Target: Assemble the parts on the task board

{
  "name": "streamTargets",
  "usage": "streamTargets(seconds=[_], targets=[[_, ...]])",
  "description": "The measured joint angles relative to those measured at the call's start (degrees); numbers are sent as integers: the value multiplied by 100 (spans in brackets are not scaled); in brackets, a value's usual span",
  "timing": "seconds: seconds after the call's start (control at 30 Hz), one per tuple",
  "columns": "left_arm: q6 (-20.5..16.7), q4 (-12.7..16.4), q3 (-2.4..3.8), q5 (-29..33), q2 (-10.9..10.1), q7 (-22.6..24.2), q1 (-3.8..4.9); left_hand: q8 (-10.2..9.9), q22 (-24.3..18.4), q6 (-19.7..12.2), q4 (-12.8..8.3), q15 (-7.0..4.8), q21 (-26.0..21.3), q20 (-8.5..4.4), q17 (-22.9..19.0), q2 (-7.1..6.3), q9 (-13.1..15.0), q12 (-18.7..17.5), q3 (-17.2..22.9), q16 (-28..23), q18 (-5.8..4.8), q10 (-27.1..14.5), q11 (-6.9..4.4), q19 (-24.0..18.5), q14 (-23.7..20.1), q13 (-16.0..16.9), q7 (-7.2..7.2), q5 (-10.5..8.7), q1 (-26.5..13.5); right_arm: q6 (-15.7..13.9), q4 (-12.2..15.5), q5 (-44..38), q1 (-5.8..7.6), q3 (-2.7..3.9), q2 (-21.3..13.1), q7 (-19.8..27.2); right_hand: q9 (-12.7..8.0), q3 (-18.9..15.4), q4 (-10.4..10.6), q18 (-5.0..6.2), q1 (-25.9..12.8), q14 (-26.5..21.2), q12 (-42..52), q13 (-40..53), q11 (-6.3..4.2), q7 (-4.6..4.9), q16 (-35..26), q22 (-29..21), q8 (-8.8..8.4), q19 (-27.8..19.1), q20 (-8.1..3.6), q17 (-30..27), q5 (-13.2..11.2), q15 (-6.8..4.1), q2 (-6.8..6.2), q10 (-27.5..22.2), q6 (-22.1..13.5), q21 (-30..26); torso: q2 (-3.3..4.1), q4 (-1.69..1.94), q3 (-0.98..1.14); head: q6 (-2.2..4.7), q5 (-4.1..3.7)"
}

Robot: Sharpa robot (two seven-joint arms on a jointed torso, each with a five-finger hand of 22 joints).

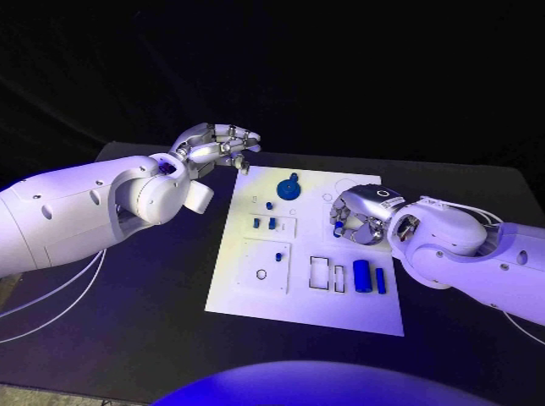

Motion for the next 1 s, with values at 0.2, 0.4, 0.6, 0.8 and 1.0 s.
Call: streamTargets(seconds=[0.2, 0.4, 0.6, 0.8, 1.0], targets=[[2, 2, 0, -5, -1, -10, 0, 0, 0, 0, 0, 0, 0, 0, 0, 0, 0, 0, 0, 0, 0, 0, 0, 0, 0, 0, 0, 0, 0, -26, 2, -83, -14, -4, 16, -11, 76, 165, -165, 0, -100, -1, -9, 45, 51, -46, 0, 34, 101, 0, 0, 0, -38, -42, 1, 50, 87, 25, 0, 1, -2, -5, -5], [3, 4, 0, -10, -4, -18, 0, 0, 0, 0, 17, 0, 0, 0, -7, 0, 0, 0, -17, 0, 0, 0, 0, 0, 0, 0, 0, 0, 0, -74, 27, -139, -27, -9, 11, -29, 201, 342, -394, 0, -222, 11, -33, 132, 113, -105, 0, 81, 240, 40, -41, -1, -101, -113, -13, 113, 227, 67, 0, 2, -4, -7, -6], [3, 4, 0, -13, -6, -25, 0, 0, 0, 0, 16, 0, 0, 0, -7, 0, 0, 0, -16, 0, 0, 0, 0, 0, 0, 0, 0, 0, 0, -151, 124, -142, -44, -28, -64, -66, 281, 391, -474, 0, -251, 10, -21, 150, 113, -125, 0, 91, 288, 61, -62, -1, -104, -113, -8, 113, 247, 66, -1, 1, -3, -7, -8], [3, -1, 0, -16, 0, -31, 0, -1, 0, 0, 16, 0, 0, 0, -6, 0, 0, 0, -16, 0, 0, 0, 0, 0, 0, 0, 0, 0, 0, -299, 291, -78, 13, -20, -159, -102, 290, 431, -514, 0, -297, 10, -6, 170, 132, -133, 0, 97, 300, 39, -84, -1, -115, -113, -7, 132, 255, 66, -6, -2, -3, 3, -5], [3, -13, 0, -18, 12, -33, 0, -1, 0, -2, 16, 0, 0, 0, -6, 0, 0, 0, -16, 0, 0, 0, 0, 0, 0, 0, -2, 0, 0, -487, 509, 29, 129, 18, -258, -105, 317, 441, -555, 0, -327, 10, -6, 174, 132, -133, 0, 107, 301, 39, -83, -2, -109, -112, -23, 132, 255, 66, -9, -1, -5, 19, -8]])
